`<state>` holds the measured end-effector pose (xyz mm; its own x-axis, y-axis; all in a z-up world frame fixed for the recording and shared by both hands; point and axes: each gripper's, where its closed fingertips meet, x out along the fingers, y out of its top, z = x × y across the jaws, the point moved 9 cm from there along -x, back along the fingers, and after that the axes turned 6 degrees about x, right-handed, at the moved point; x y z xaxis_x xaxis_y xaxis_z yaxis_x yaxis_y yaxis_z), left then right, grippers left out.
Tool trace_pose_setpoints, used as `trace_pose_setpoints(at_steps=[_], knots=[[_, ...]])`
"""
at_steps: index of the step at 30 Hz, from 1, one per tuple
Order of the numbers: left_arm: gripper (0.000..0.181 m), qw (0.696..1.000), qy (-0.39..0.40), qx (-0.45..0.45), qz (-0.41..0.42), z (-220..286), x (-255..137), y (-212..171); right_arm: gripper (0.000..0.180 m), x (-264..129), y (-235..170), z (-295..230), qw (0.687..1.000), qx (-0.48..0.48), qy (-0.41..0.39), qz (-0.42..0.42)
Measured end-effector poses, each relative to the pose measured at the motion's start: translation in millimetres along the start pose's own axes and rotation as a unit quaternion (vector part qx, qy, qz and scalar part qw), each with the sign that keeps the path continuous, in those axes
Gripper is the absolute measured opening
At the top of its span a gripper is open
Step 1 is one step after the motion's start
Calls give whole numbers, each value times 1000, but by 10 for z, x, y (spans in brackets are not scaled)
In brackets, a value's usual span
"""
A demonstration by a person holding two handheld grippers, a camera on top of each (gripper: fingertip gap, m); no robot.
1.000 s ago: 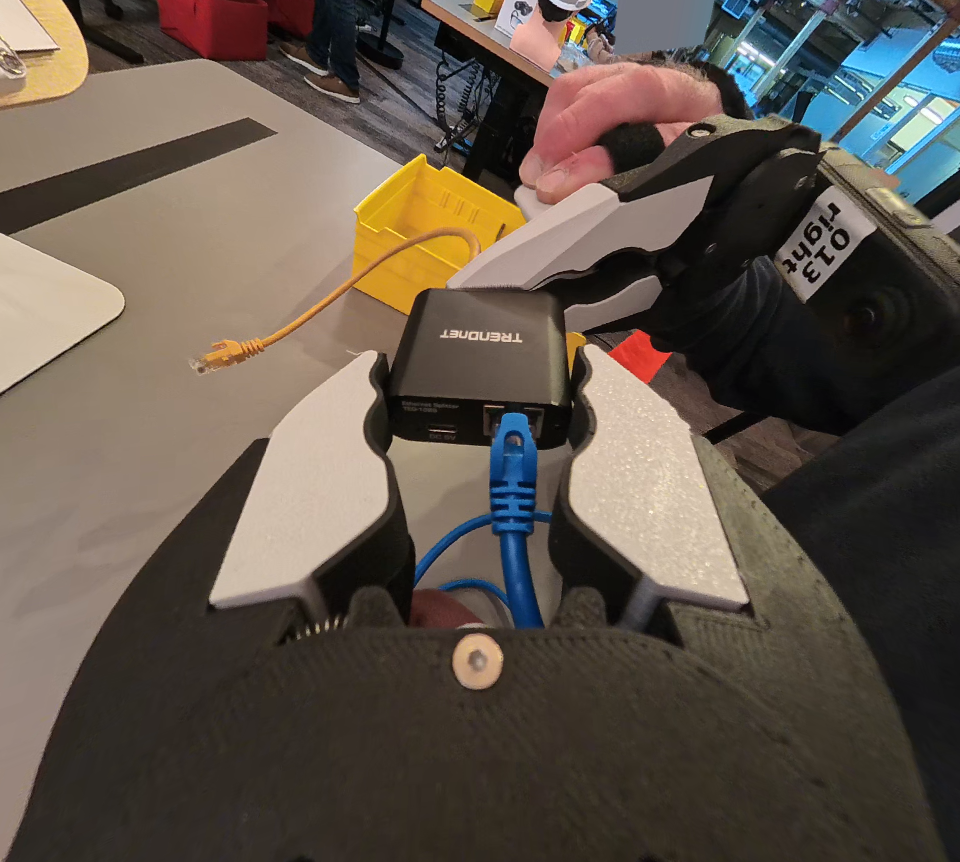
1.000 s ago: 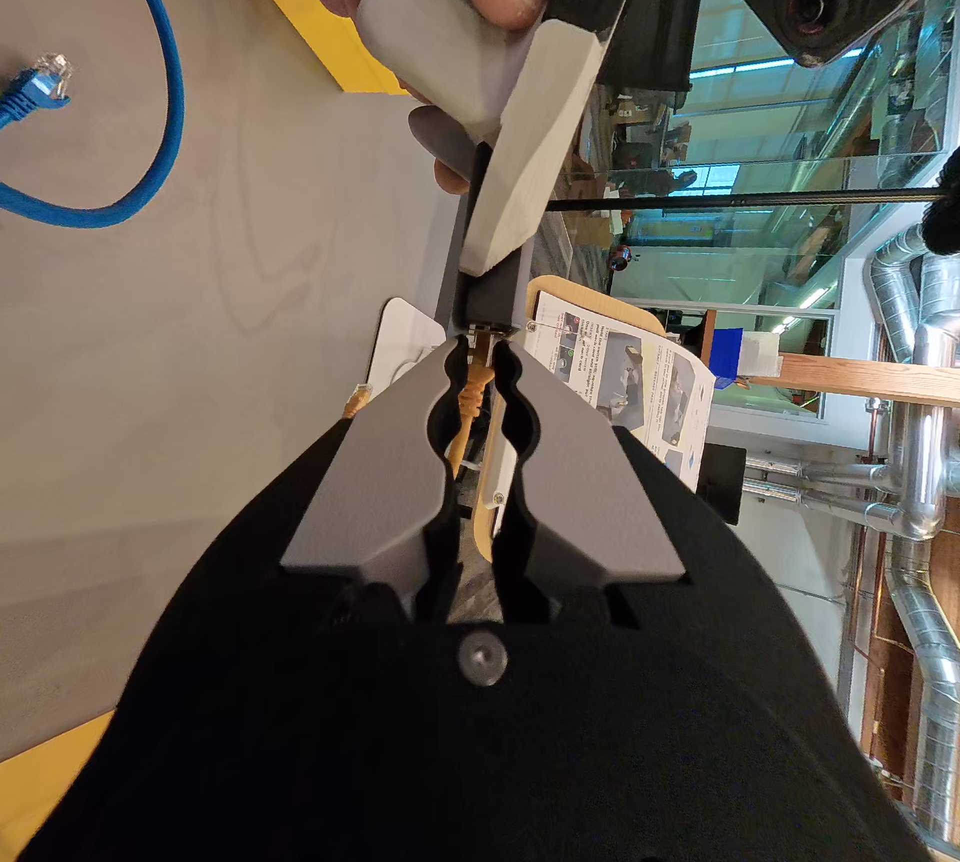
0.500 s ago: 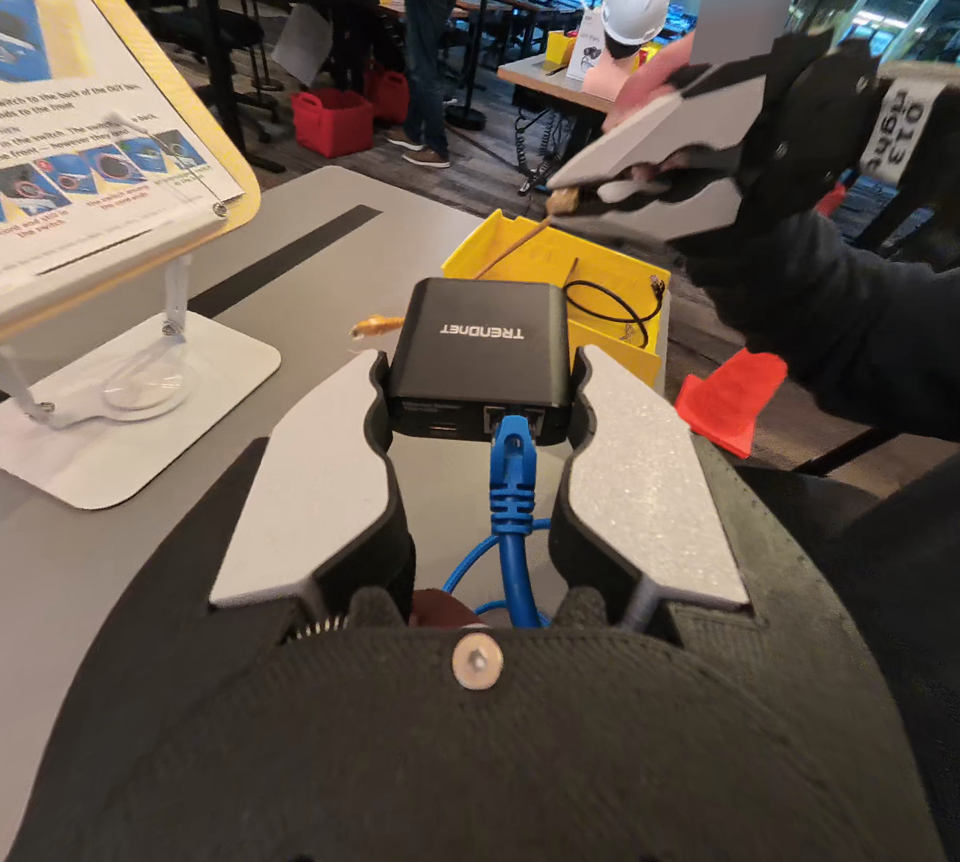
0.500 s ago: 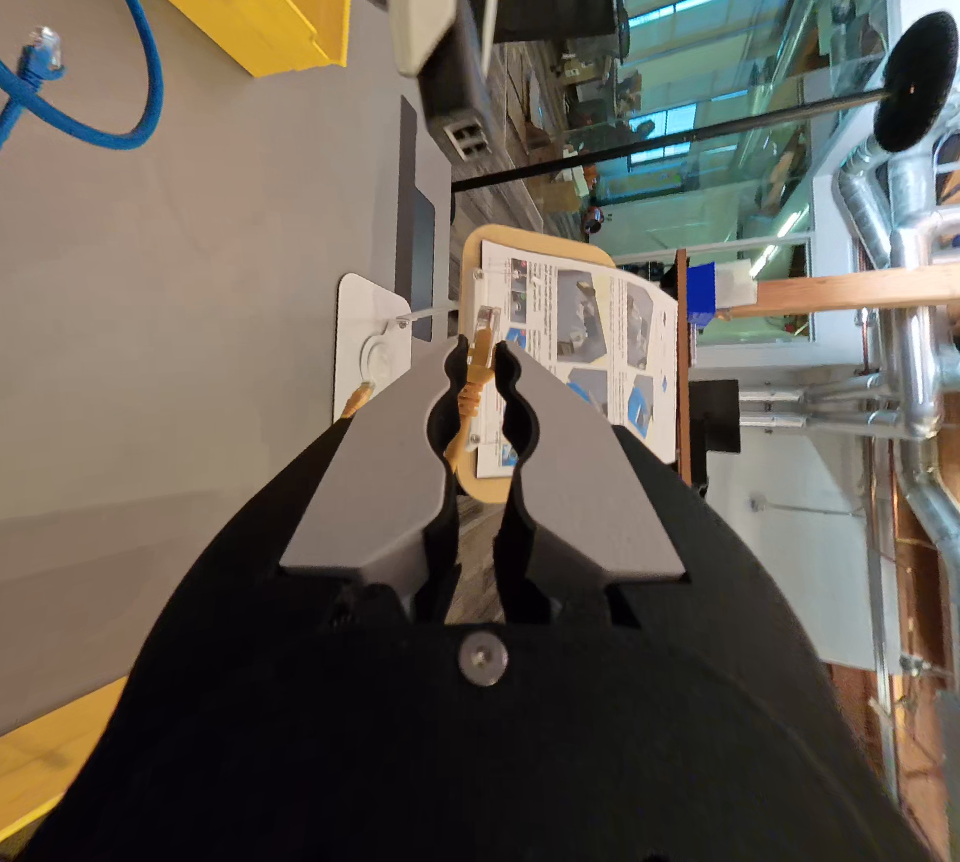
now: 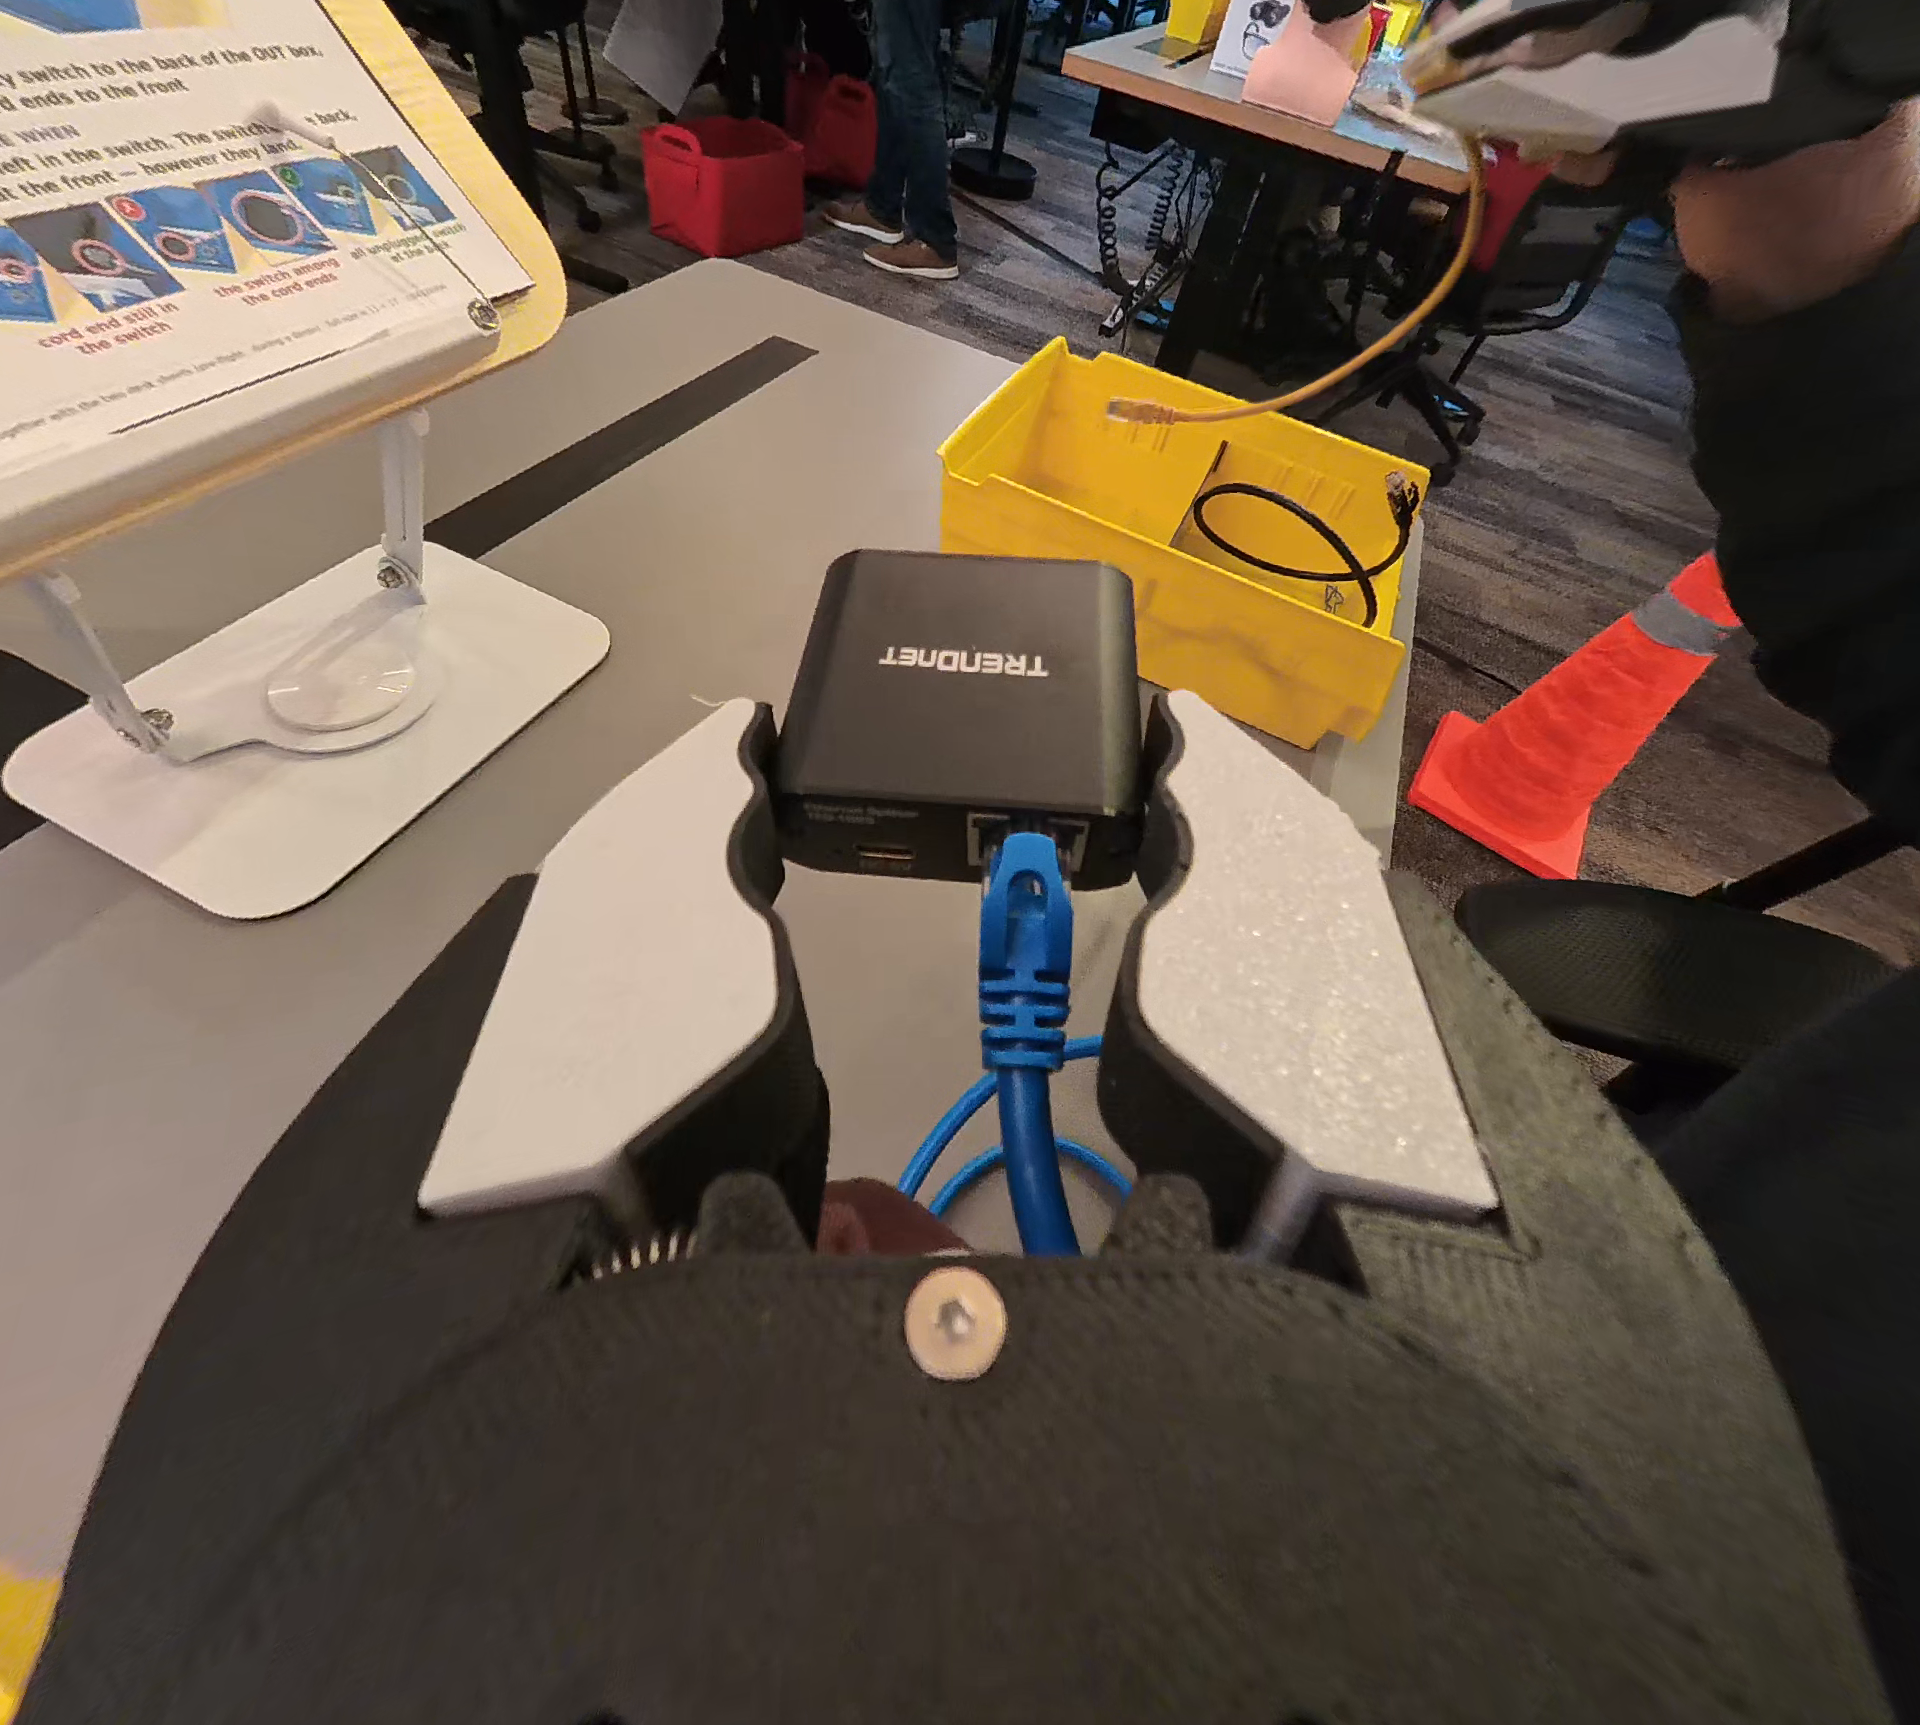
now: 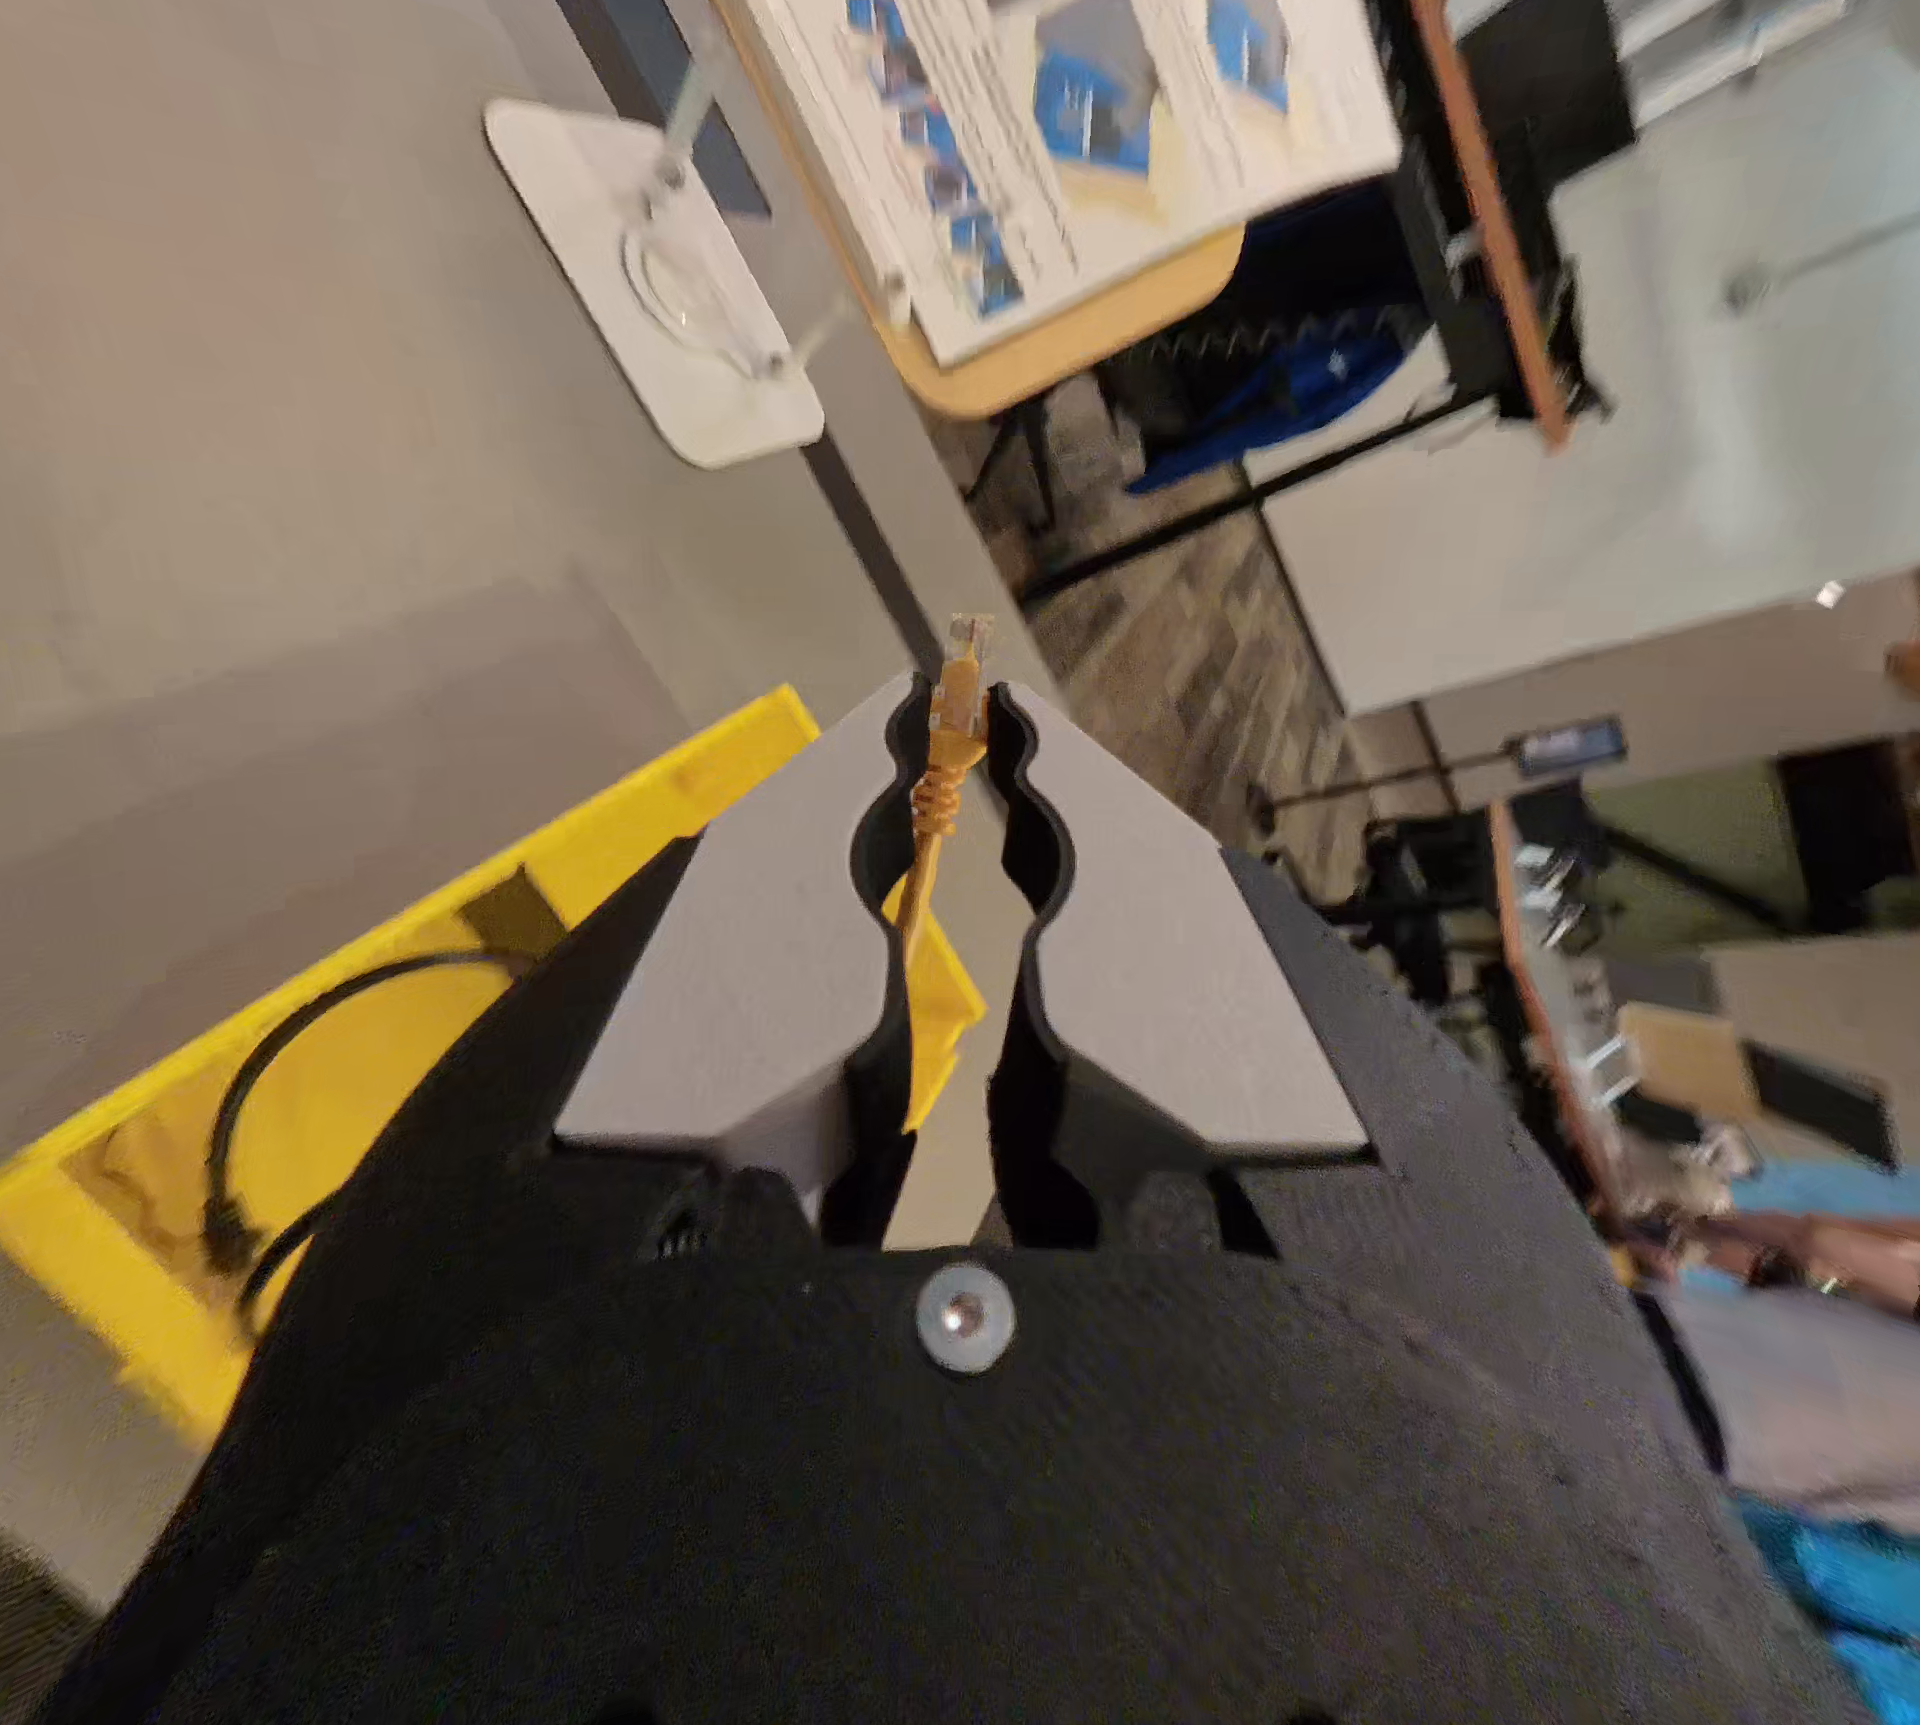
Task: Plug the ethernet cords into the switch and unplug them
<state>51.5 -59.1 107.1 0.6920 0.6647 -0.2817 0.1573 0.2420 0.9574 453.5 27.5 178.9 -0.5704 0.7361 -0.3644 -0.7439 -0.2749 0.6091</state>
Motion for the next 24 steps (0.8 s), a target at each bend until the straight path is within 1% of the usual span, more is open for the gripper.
trace_pose_setpoints(at_steps=[3,5,10,13,15,18,19,20,21,24], knots=[[67,1000,-3,-3,-4,11,39,-25,10,-22,-360,-67,998,56,-5,-39],[67,1000,-6,-5,-7,19,67,-40,10,9,-624,-143,994,68,-20,-85],[67,1000,-10,0,-20,57,142,-62,9,169,-1145,-396,975,188,32,-116],[67,1000,-13,0,-24,70,182,-67,10,280,-1411,-516,958,235,60,-152],[67,1000,-16,-1,-25,77,208,-70,10,389,-1549,-609,948,263,84,-159],[67,999,-20,-1,-29,90,258,-84,13,544,-1669,-760,927,298,145,-176],[67,999,-21,-1,-31,95,274,-91,16,574,-1685,-794,918,310,168,-181],[67,999,-22,-1,-33,101,288,-97,23,598,-1696,-818,908,322,191,-188],[67,999,-22,0,-35,107,299,-103,35,610,-1703,-813,903,329,195,-195],[67,999,-19,4,-41,110,318,-115,52,599,-1692,-756,904,313,198,-215]])
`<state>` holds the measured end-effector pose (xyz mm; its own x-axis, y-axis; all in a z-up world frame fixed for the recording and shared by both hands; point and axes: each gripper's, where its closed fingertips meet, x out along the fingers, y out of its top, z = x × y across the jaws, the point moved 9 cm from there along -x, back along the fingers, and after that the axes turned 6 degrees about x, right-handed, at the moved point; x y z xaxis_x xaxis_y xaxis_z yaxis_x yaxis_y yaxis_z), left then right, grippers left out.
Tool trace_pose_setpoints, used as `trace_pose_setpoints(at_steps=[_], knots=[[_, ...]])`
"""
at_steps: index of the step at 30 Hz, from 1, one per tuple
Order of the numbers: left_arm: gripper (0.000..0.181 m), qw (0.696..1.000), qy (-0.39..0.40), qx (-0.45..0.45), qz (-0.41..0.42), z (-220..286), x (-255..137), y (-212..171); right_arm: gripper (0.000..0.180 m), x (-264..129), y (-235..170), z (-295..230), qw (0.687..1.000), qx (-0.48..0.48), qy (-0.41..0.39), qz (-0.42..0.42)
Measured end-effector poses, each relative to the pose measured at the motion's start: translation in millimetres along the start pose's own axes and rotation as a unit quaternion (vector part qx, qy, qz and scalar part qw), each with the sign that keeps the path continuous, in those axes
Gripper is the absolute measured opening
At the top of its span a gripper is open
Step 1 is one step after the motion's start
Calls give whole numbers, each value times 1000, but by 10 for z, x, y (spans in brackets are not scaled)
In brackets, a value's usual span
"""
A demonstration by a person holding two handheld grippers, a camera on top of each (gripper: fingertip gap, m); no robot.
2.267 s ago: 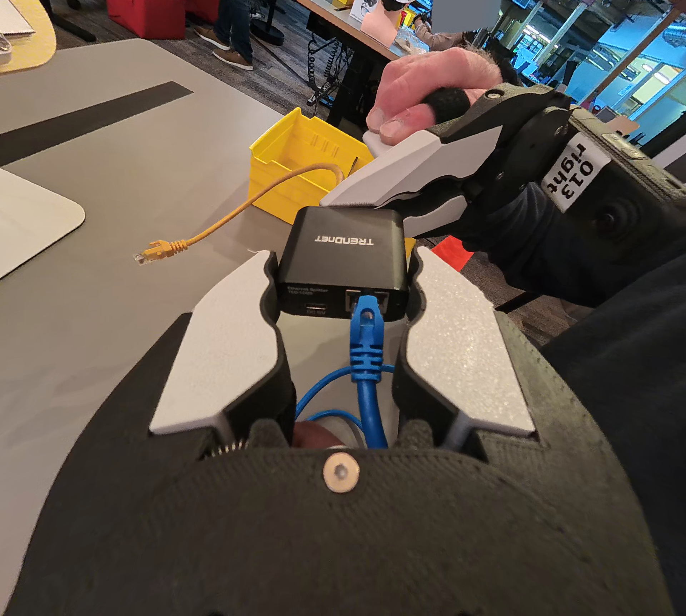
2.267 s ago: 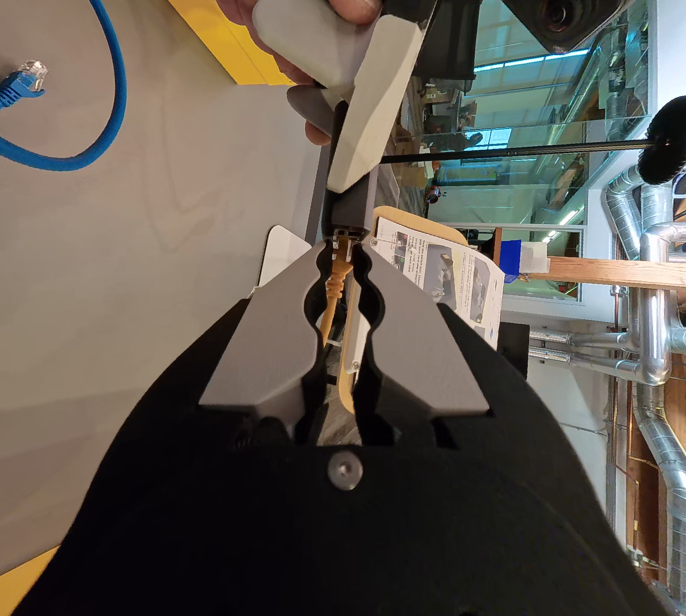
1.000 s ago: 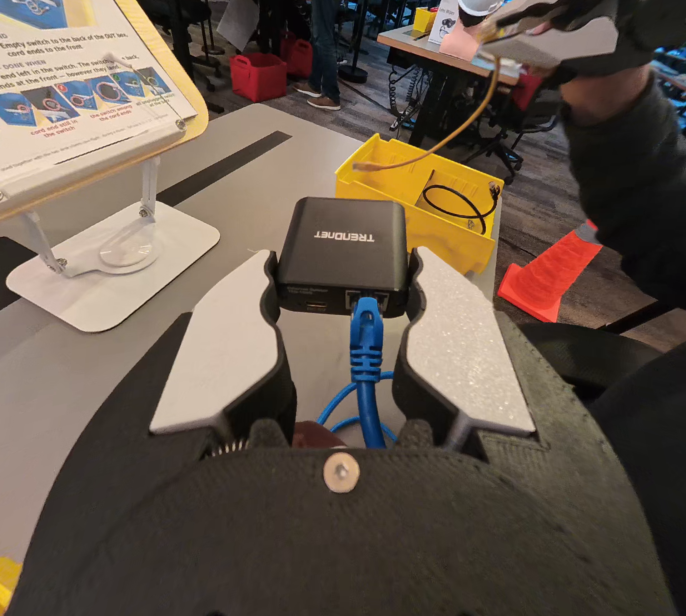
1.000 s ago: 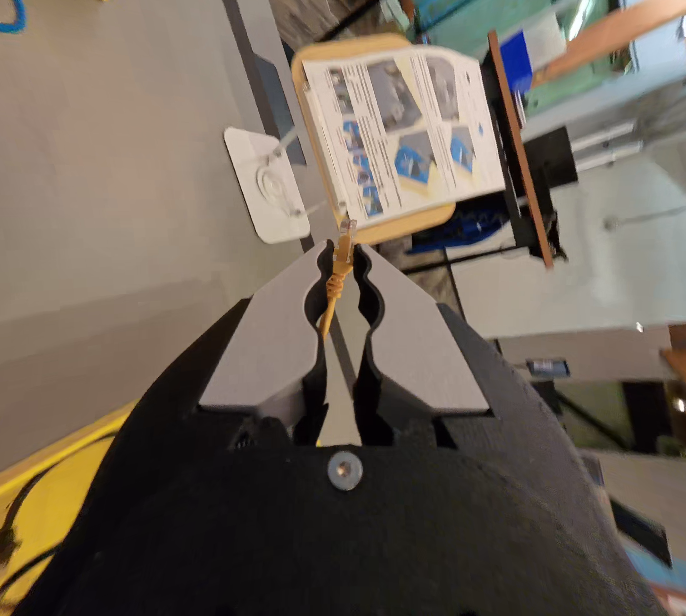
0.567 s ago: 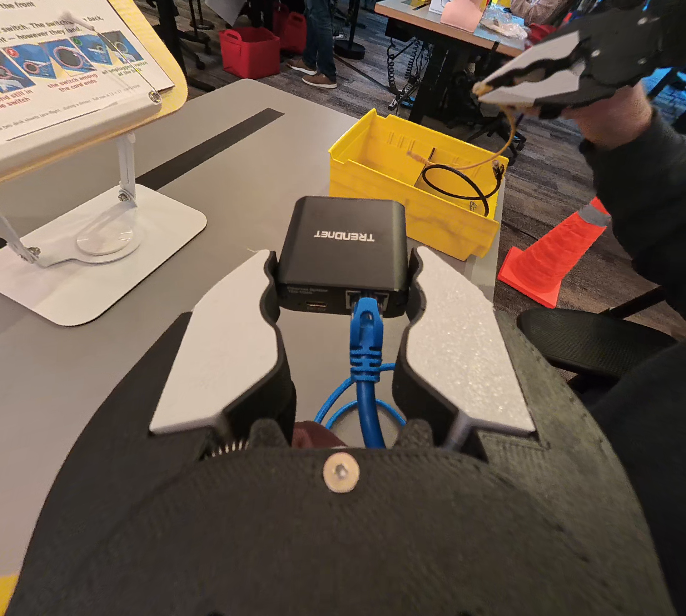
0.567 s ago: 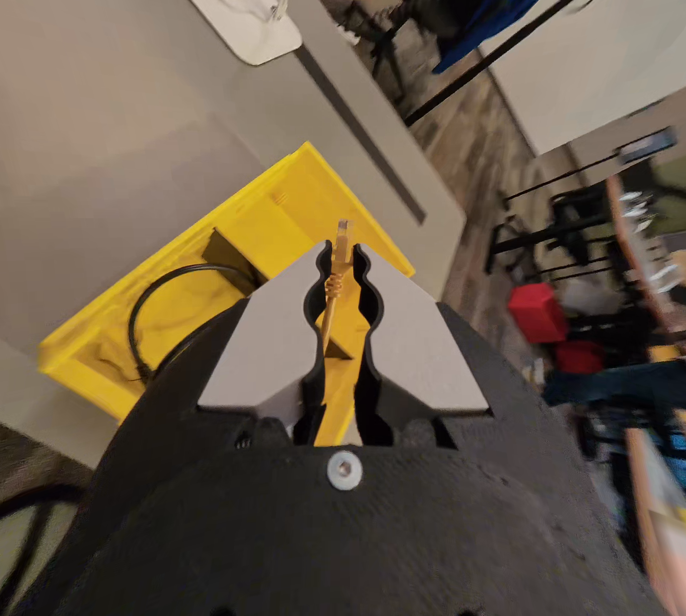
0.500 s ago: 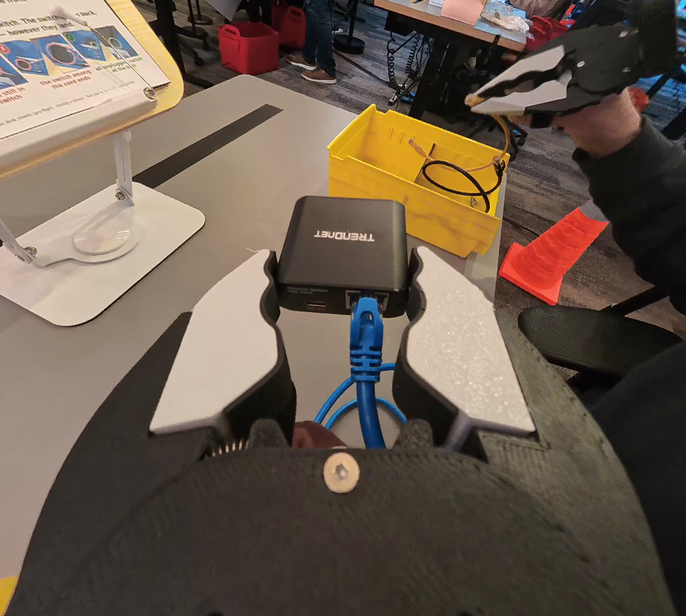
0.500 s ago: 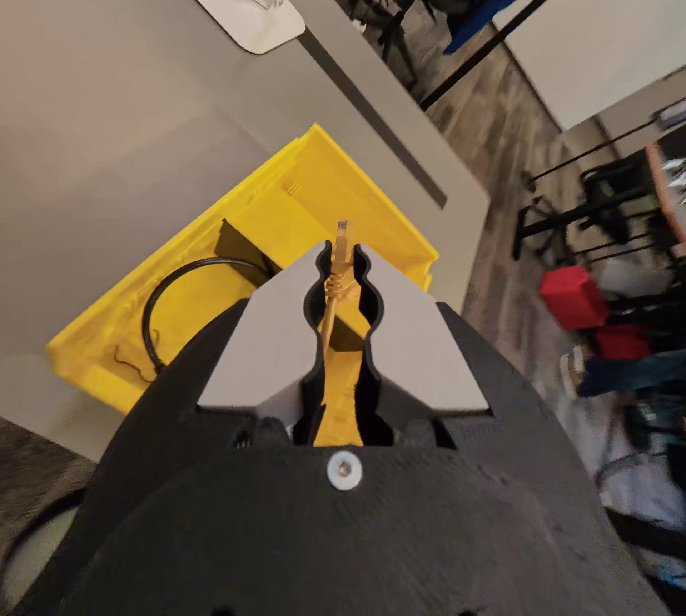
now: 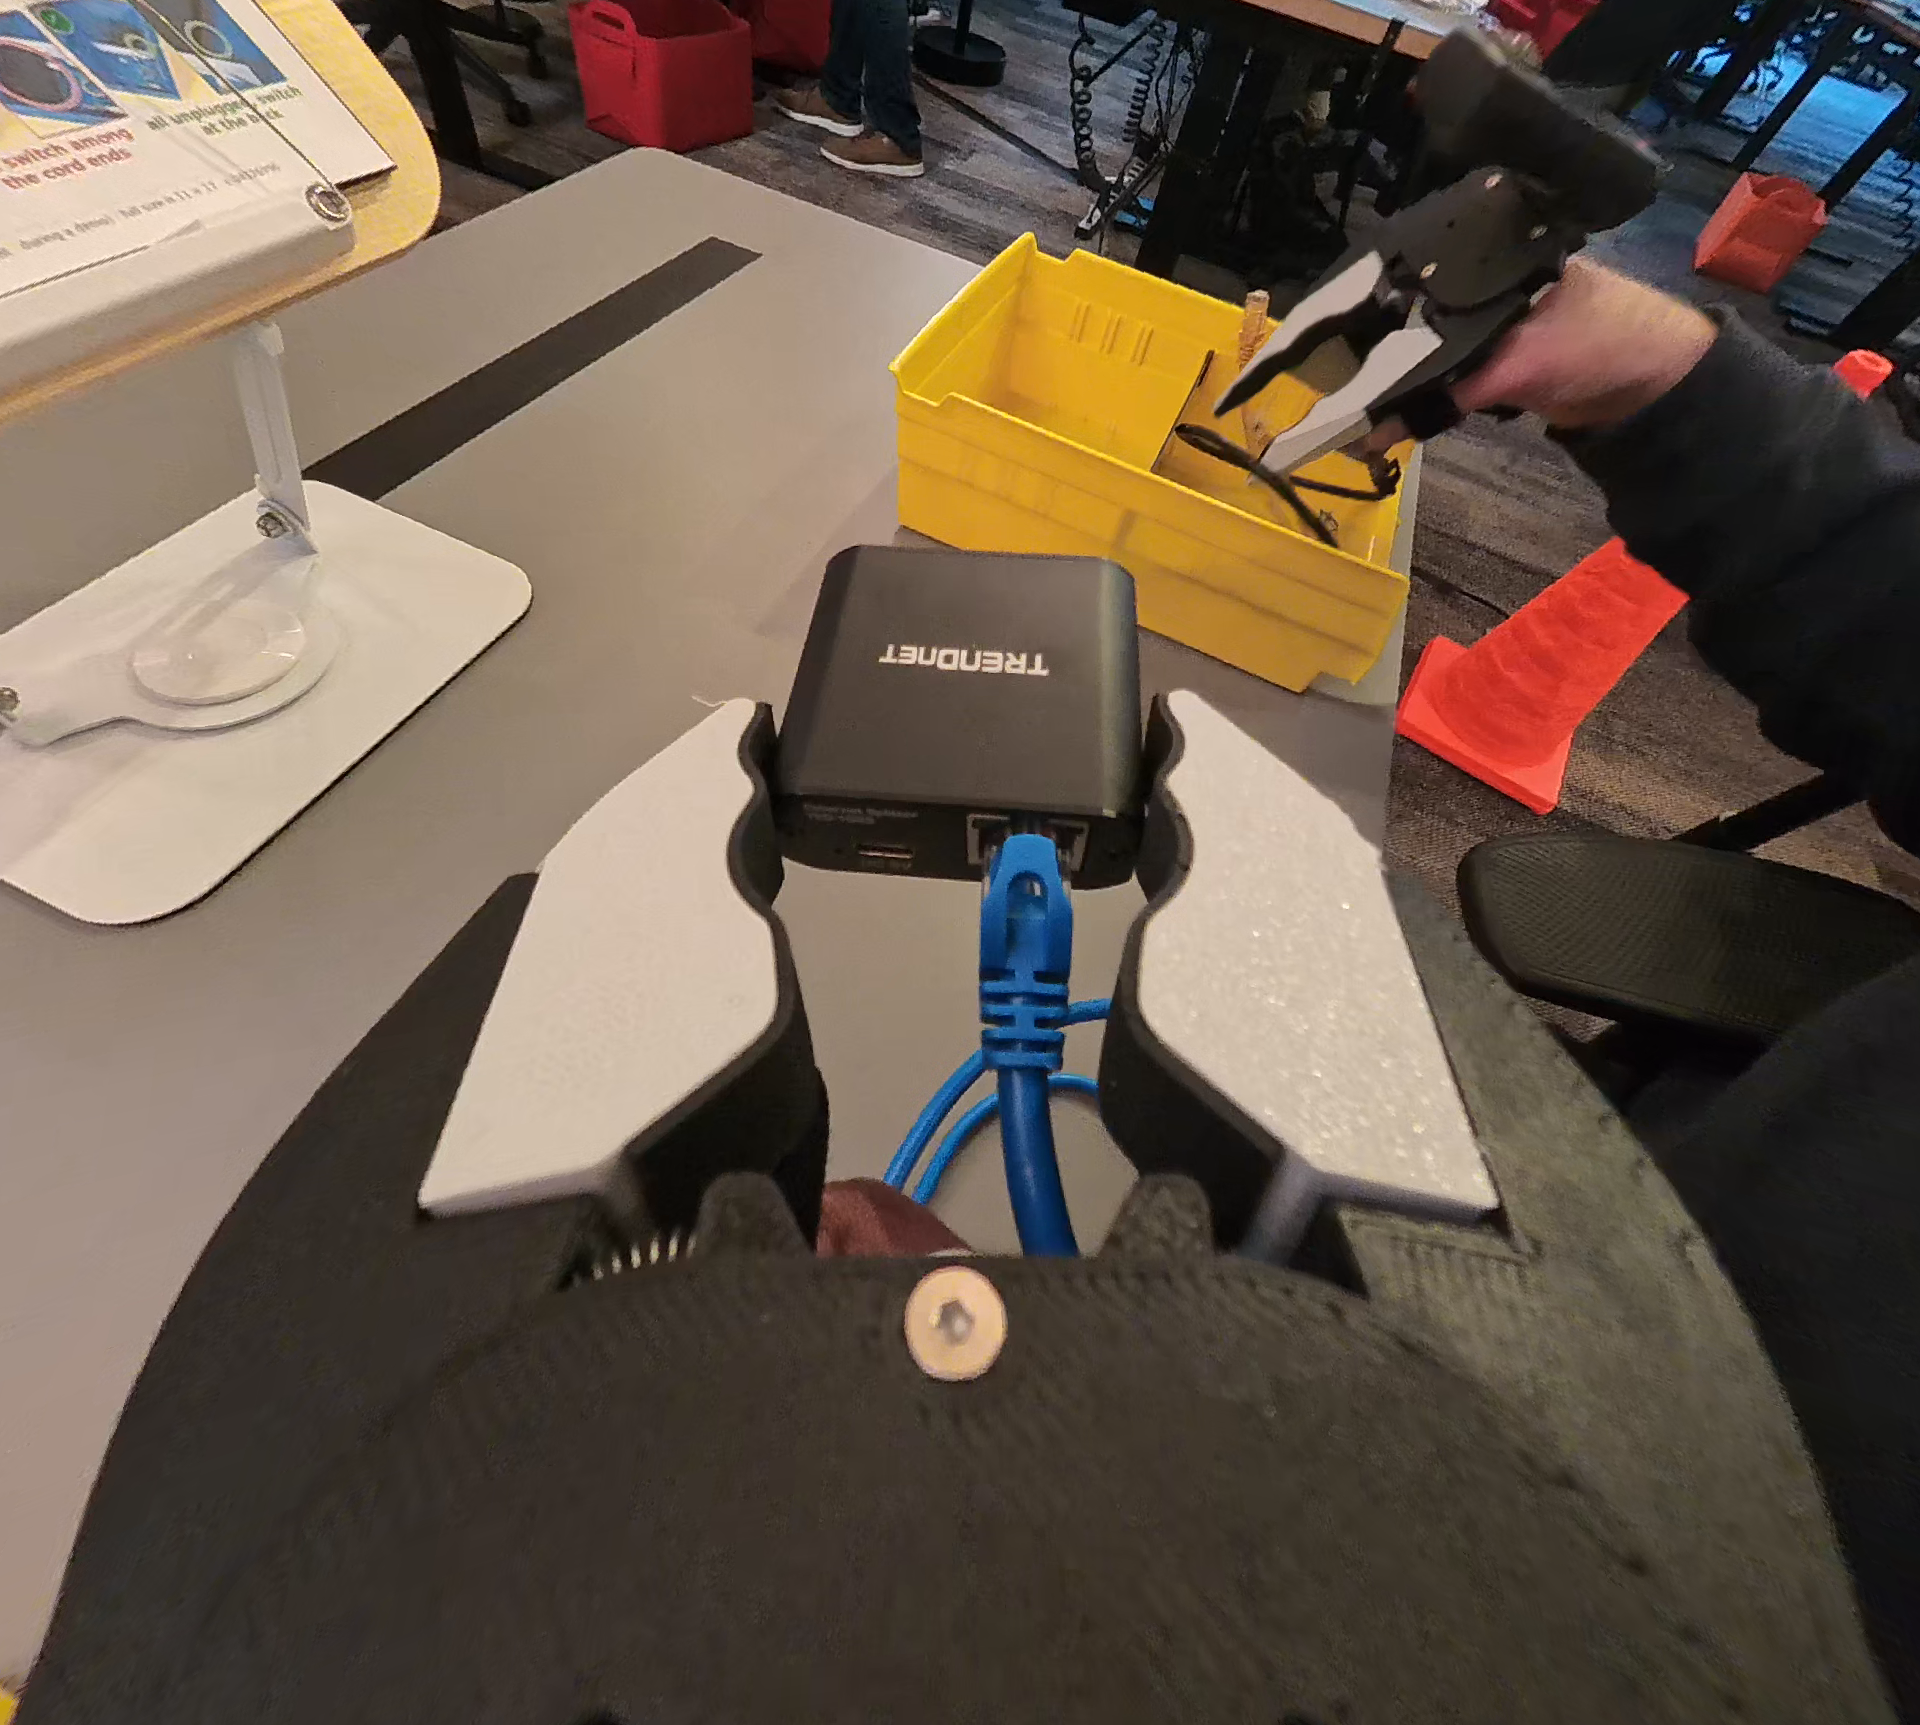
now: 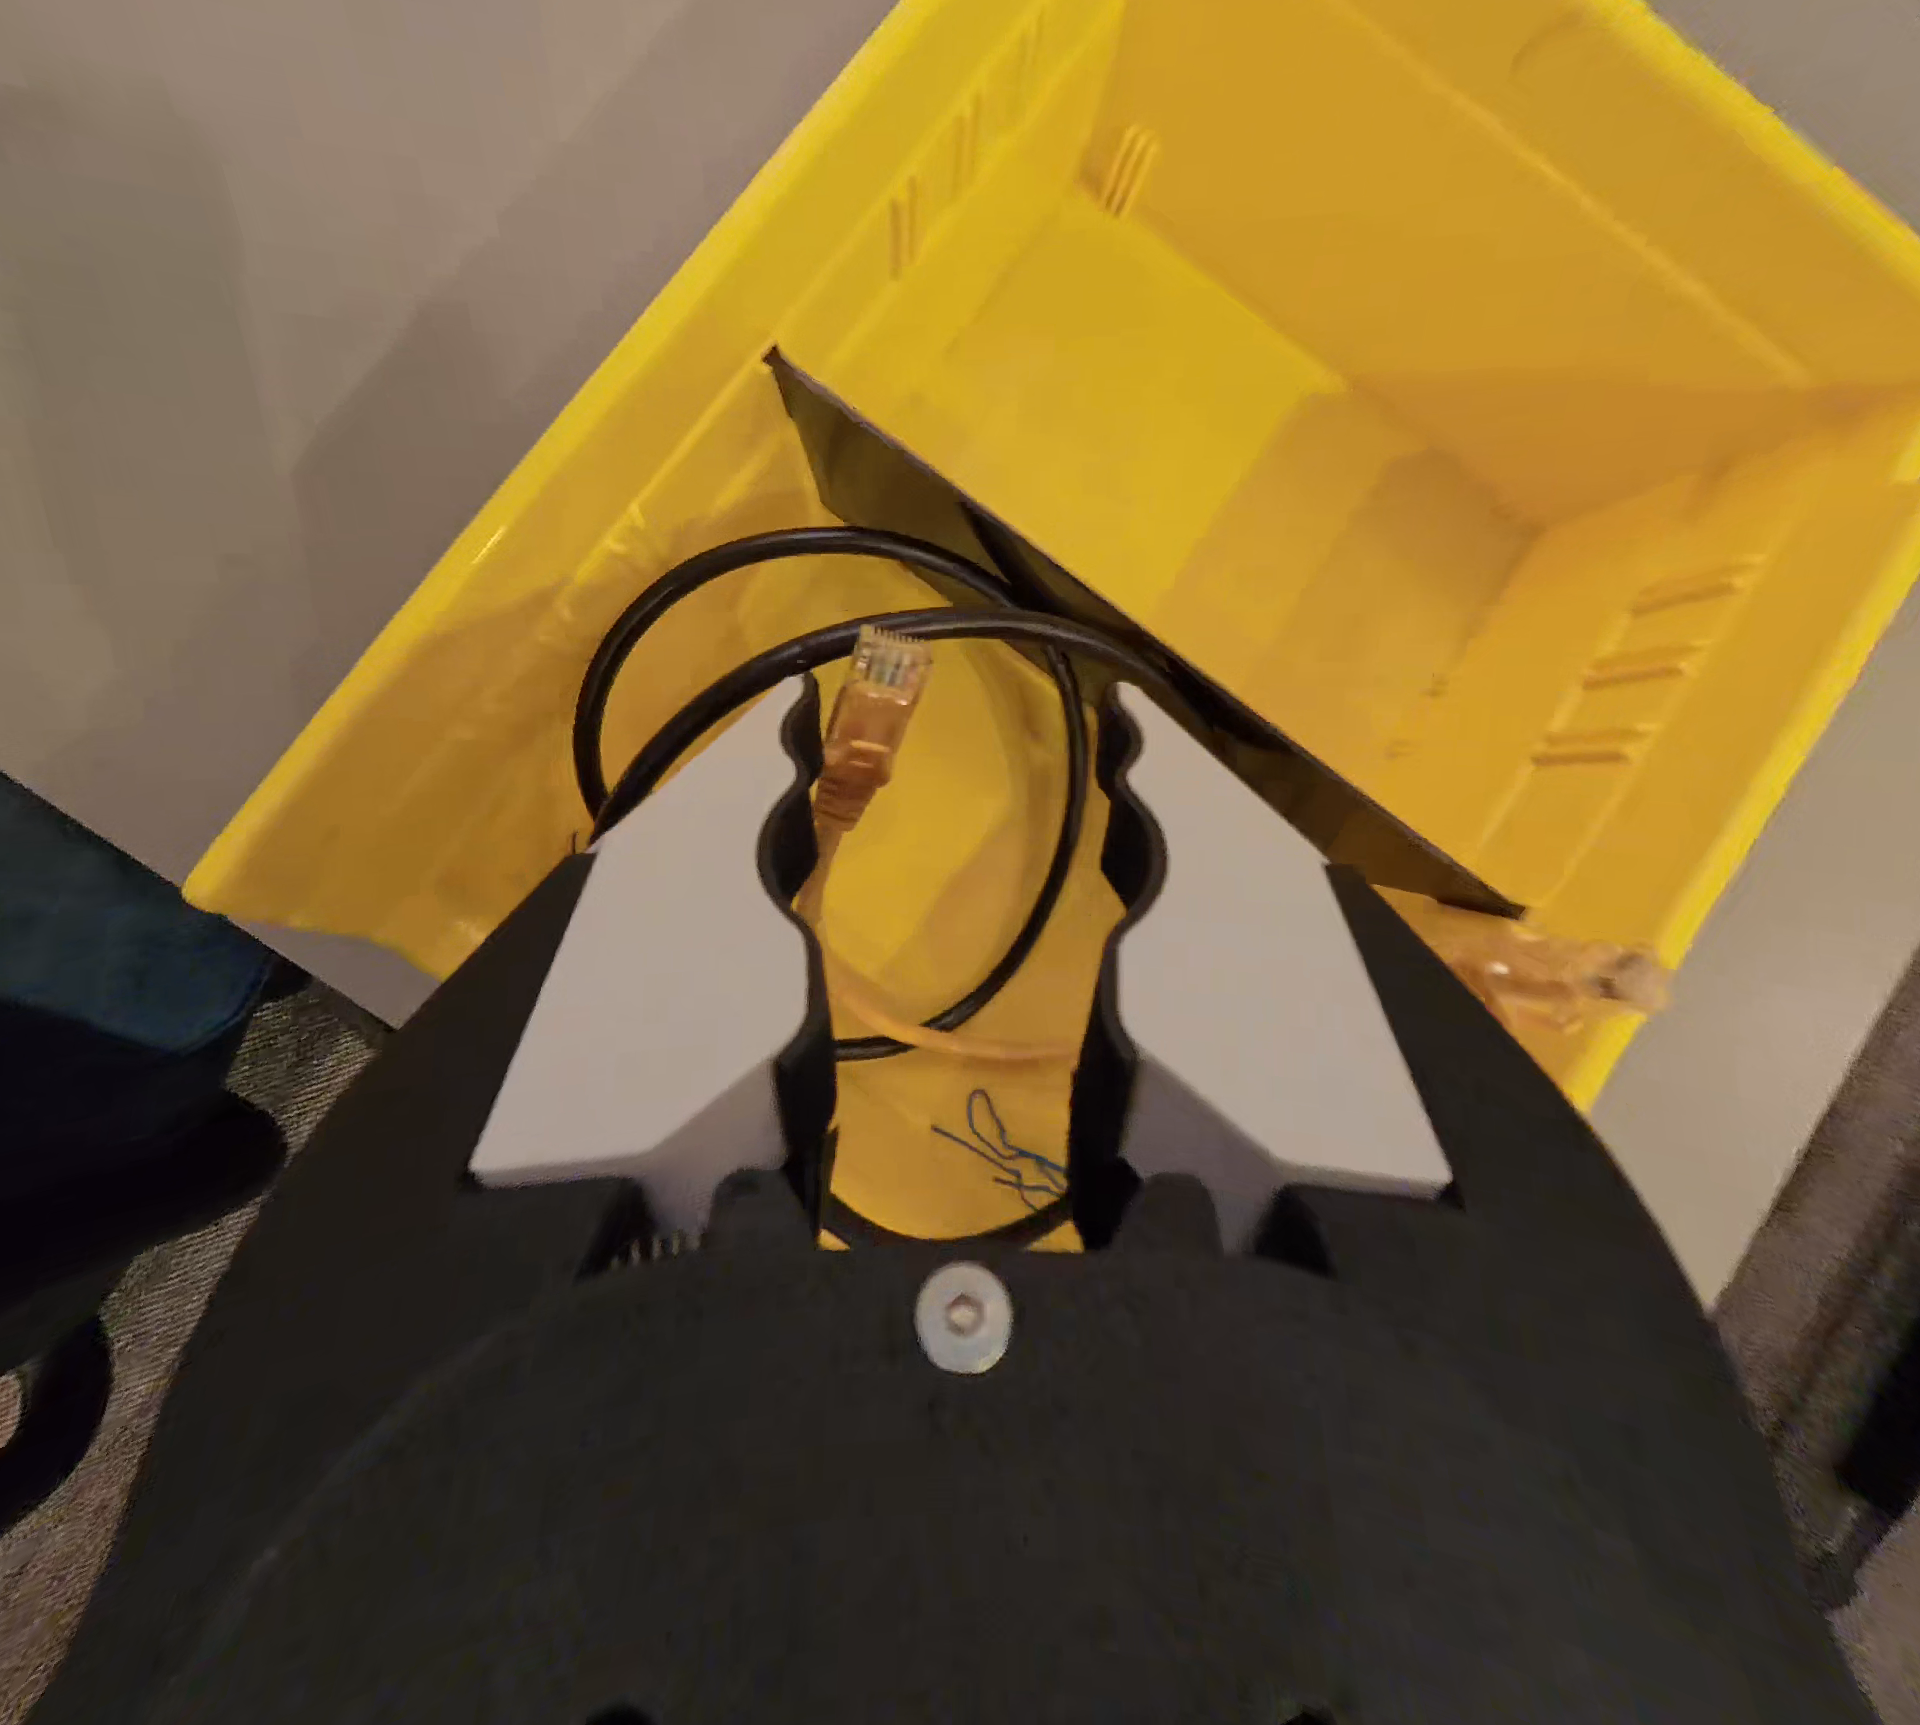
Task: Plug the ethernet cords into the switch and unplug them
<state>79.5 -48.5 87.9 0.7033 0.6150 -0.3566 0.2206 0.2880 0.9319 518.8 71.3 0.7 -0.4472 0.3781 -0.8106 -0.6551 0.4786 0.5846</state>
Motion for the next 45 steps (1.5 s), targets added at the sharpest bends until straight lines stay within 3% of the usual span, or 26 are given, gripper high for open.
trace_pose_setpoints(at_steps=[7,12,15,17,18,22,24,26,28,30,33,35,37,40,45], knots=[[67,1000,14,7,-2,-27,26,-5,66,-365,142,119,1000,-18,-9,4],[67,999,40,29,2,-1,48,17,58,-758,449,-37,993,-56,-85,61],[67,996,64,63,10,59,95,62,55,-872,888,-706,978,-88,38,187],[67,991,96,93,21,96,146,124,61,-742,1173,-1288,952,-104,174,232],[67,987,110,118,20,119,176,155,61,-632,1304,-1490,943,-98,202,245],[67,966,149,210,29,270,253,224,70,-47,1728,-1892,905,16,334,263],[67,955,171,240,29,338,269,220,67,204,1864,-1963,877,69,399,257],[67,939,195,281,30,395,268,194,64,312,1976,-2023,829,108,481,265],[67,928,205,310,31,438,273,148,37,369,2047,-2071,795,117,533,265],[67,917,229,327,23,428,274,87,26,411,2091,-2117,793,96,543,258],[69,920,194,342,-9,406,212,8,22,433,2140,-2119,833,28,503,229],[70,936,141,321,-20,408,112,-1,22,432,2171,-2110,873,-65,446,187],[67,947,113,299,-25,368,-23,40,22,389,2189,-2153,883,-181,413,132],[54,960,56,272,-46,342,-126,105,23,288,2250,-2300,867,-321,375,63],[28,972,-48,224,-58,418,-98,49,22,186,2328,-2535,819,-453,353,-17]])
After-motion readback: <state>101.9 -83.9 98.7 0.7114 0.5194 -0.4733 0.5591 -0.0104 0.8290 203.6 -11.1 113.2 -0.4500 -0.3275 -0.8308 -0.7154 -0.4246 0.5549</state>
